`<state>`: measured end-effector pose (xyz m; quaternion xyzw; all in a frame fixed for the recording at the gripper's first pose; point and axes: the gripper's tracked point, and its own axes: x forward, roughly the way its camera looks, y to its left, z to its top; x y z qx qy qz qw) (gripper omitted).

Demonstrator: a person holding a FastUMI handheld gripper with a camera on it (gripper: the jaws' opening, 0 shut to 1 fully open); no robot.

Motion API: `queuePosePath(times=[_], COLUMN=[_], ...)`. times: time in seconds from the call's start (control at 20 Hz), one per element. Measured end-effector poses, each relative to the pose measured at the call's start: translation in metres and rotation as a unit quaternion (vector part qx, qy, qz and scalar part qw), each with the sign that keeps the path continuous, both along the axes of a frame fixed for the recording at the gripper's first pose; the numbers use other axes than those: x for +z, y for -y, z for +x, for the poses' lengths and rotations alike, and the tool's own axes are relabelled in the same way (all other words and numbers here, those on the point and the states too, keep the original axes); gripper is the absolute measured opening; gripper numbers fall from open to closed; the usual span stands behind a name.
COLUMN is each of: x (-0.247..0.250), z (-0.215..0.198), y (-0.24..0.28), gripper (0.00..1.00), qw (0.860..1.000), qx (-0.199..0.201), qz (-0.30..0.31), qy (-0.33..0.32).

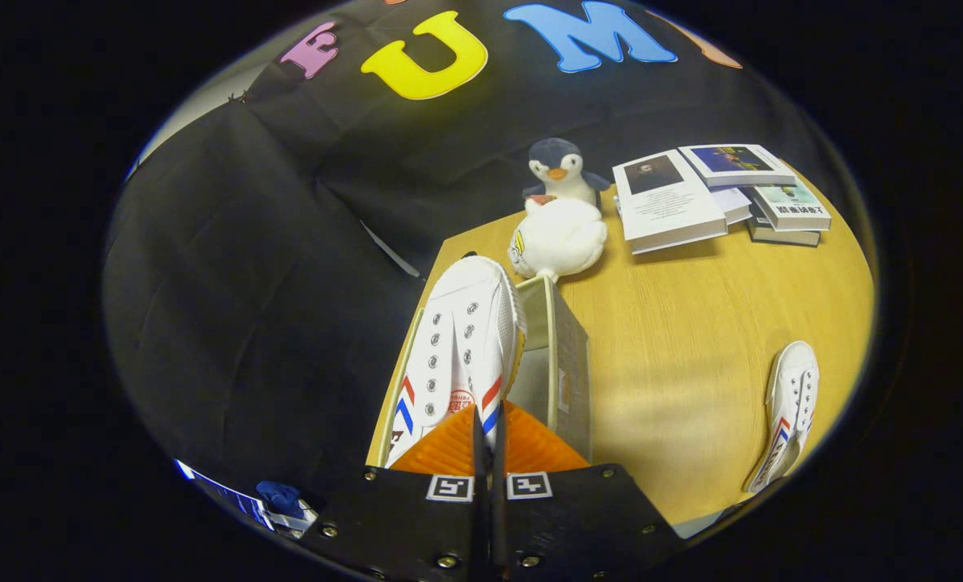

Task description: Open the storage box then place both shoes into the box .Put the left shoe in first, then the right shoe, with the right side of both shoes facing outward in a uniform manner.

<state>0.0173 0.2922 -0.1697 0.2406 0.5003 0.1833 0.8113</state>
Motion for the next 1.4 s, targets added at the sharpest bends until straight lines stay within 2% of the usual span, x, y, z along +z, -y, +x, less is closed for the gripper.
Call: queuePosePath(times=[0.4,1.0,1.2,1.4], x=[-0.021,-0.039,-0.047,-0.059], z=[0.008,0.020,0.006,0.006], y=[-0.044,-0.074,-0.081,-0.091], gripper=[0.01,0.01,0.01,0.01], qw=[1.000,1.000,0.999,0.999], qx=[0.006,0.001,0.026,0.001], qz=[-0.007,-0.014,-0.042,-0.019], qy=[-0.011,-0.028,-0.020,-0.033])
